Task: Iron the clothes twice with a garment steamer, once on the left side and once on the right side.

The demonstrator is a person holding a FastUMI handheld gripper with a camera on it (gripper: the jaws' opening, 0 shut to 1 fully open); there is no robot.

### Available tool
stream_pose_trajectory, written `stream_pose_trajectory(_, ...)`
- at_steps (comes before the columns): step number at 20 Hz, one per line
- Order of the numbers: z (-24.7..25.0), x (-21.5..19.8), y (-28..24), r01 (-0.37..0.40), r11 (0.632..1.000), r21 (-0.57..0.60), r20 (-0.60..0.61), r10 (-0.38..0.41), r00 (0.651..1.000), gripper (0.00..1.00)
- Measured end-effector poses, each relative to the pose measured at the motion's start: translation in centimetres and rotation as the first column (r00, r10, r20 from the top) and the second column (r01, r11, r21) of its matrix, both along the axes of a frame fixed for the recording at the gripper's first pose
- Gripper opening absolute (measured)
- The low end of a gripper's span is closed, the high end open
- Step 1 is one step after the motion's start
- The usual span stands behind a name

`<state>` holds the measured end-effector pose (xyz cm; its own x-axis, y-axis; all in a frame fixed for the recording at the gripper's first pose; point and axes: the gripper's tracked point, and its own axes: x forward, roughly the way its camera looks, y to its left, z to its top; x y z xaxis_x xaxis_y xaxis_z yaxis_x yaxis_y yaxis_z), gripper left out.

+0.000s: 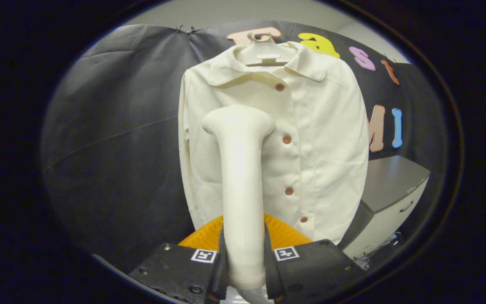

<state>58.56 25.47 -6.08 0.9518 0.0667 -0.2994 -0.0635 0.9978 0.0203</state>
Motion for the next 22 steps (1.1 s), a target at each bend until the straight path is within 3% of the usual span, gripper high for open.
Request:
stream_pose_trajectory(9,-5.0,2.6,-0.3,0.109,0.994,-0.024,-0.069,-0.111,0.991,0.35)
stream_pose_trajectory(22,-15.8,1.1,-1.4,0.154,0.988,0.003,-0.235,-0.149,0.961,0.36)
